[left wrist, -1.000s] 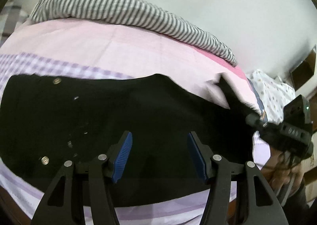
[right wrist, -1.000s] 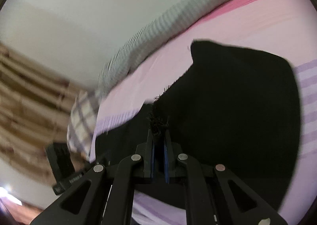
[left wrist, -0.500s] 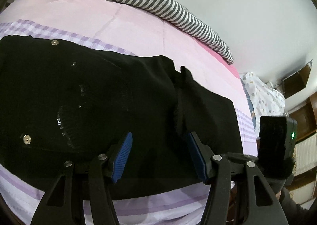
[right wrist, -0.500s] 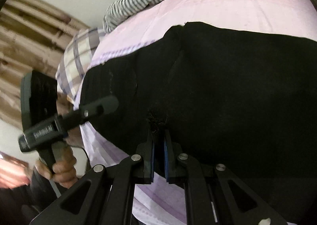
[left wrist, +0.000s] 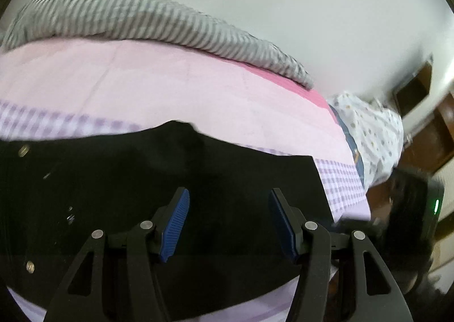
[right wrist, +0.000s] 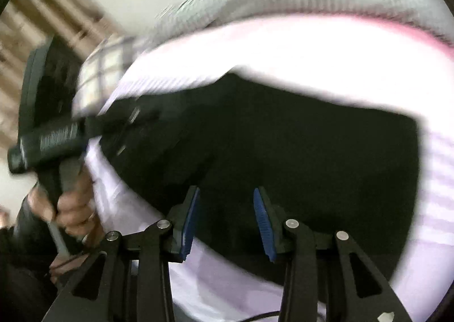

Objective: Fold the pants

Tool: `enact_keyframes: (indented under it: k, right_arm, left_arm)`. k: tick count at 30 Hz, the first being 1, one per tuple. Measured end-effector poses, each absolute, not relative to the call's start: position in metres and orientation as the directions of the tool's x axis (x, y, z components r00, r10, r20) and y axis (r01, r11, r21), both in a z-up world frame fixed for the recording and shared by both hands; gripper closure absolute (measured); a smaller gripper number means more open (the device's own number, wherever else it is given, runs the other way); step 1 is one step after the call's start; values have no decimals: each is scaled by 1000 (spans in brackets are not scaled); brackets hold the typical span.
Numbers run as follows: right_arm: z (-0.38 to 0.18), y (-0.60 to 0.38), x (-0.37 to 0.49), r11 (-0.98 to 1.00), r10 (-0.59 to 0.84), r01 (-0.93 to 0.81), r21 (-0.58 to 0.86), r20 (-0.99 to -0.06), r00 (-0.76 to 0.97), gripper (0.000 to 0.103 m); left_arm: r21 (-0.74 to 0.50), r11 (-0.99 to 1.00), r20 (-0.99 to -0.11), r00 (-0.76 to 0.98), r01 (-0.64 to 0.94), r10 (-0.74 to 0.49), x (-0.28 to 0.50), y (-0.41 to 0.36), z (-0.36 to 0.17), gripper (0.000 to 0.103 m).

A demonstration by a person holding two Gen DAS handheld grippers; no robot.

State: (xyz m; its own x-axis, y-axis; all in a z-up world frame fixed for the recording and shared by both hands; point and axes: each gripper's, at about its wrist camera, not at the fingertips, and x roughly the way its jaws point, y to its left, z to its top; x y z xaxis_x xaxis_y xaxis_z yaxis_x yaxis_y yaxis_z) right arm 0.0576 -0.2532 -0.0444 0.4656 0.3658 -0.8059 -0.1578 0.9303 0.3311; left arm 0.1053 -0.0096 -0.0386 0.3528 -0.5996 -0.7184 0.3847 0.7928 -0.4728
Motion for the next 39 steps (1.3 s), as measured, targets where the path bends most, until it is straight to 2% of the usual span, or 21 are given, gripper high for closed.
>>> enact_keyframes:
  k: [4,10,17,27,32,39]
  right_arm:
    - [-49,-305,81,962,231,6,274,-823,519,65]
    - [-78,-337,112,949,200,112,293,-839,506,69]
    - [-84,-338,102,946,223,101,309,-843,489,69]
    - [-91,-325,0,944,273,65,324,-875,400,69]
    - [-86,-322,-28,941,279,63,331,-869,409,69]
    - [-95,-311,-19,954,257,49,297,-888,382,69]
  left_arm:
    - [-441,782,-744,308,441,-593,108,-44,-49,44]
    - [-355,792,-800,277,497,-533,115,-78,-75,44]
    - [-327,793,-816,270,514,-511,116,-83,-86,44]
    - [-336,795,-823,254,505,-509,82,-53,-92,44]
    - [-358,820,-831,249,445,-498,70,-33,-94,44]
    - [-464,828,-770,319,314,-553,61,24,-76,44]
